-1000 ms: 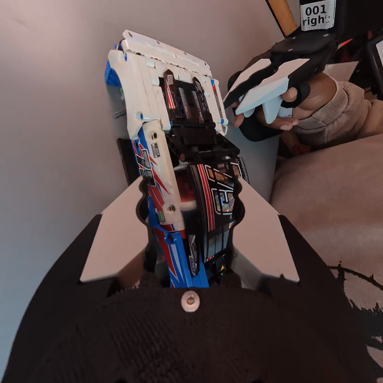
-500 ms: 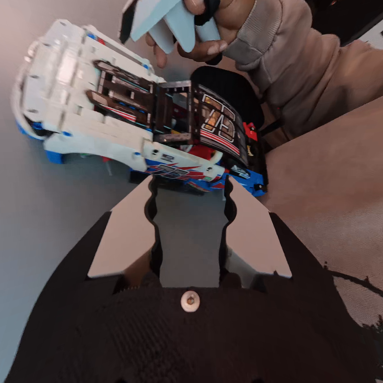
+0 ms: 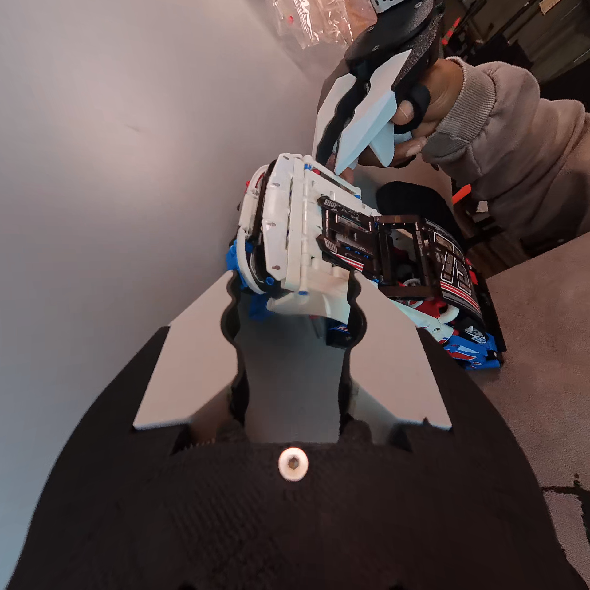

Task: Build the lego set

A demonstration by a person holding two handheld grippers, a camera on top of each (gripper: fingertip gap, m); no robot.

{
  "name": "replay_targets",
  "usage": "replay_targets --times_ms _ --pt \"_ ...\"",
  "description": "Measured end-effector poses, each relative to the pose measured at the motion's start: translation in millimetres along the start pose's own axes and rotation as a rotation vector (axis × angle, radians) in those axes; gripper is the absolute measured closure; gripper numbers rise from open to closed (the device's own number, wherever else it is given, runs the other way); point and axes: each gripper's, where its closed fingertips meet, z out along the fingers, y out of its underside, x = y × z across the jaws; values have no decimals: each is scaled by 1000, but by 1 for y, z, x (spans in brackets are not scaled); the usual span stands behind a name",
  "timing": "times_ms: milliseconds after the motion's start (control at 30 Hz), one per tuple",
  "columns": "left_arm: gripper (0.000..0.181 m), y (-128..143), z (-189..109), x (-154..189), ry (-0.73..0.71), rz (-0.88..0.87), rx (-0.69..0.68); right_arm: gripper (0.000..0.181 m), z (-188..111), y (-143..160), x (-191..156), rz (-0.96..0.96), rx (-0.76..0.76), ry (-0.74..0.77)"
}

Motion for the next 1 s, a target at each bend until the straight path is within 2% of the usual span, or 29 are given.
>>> replay_targets --times_ms 433,567,767,900,1000 --pt "120 -3 5 0 -39 46 41 173 -1 3 0 47 -32 -105" --pt "117 -3 0 -2 -3 55 16 173 -3 0 1 30 -12 -101" --pt "124 -3 -25 -3 89 235 11 175 -7 -3 -1 -6 -13 -117" --pt "123 3 -17 -7 137 378 -72 175 -4 -3 -1 -17 -39 -126" --pt "121 -2 -11 -4 190 398 -101 175 -3 -3 0 -16 -65 -130"
